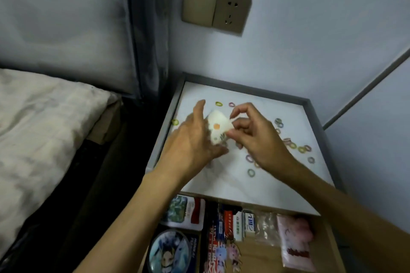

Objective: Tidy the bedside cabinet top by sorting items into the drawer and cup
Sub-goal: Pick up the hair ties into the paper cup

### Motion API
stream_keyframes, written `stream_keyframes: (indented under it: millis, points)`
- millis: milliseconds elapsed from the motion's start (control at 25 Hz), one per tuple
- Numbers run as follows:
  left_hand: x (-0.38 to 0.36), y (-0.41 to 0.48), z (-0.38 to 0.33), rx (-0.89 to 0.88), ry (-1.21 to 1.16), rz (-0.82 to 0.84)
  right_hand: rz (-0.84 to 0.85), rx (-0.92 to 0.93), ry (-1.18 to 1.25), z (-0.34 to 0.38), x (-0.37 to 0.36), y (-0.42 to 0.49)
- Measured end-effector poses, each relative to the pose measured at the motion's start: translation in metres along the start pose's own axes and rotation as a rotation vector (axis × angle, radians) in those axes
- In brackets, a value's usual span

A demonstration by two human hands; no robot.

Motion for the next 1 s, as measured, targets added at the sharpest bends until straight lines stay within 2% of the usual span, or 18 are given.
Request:
stream_keyframes:
  millis: [120,240,320,360,400,480,600,840,1000]
  points:
    - [-0.025,-0.006,-0.020,-0.058,0.027,0.060,0.013,-0.016,0.050,-0.024,0.006,-0.039]
    - [-0.039,-0.017,-0.031,-0.079,0.038,0.080,-0.240,-0.077,-0.031,-0.069,0.045,-0.048]
    - [-0.048,-0.025,-0.037,-0.068,0.002,0.087,-0.459,-0.276,-0.347,-0.110,0.092,-0.044]
    - [-0.051,-0.027,-0.039,-0.065,-0.019,0.089,-0.511,-0.409,-0.509,-0.128,0.113,-0.040]
    - [-0.054,-0.028,-0.042,-0.067,-0.043,0.096,-0.526,-0.517,-0.602,-0.143,0.128,-0.038]
    - [-0.058,-0.030,-0.048,-0.078,-0.094,0.109,-0.495,-0.622,-0.646,-0.158,0.140,-0.030]
    - [-0.066,-0.027,-0.053,-0.086,-0.128,0.139,-0.447,-0.604,-0.591,-0.169,0.132,-0.024]
    - [-0.070,-0.025,-0.055,-0.107,-0.096,0.181,-0.465,-0.401,-0.394,-0.165,0.124,-0.017]
    - [-0.071,-0.025,-0.057,-0.141,-0.073,0.187,-0.485,-0.363,-0.486,-0.161,0.116,-0.013]
Point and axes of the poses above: each hand's wrist, its own y-axis towards the middle knuckle, its own x-axis out of the back of the hand, z = x × y, the point moved 2 cm from there along y, towards the middle knuckle, and after that the axes turned 15 degrees about -x, right-handed, at the moved point
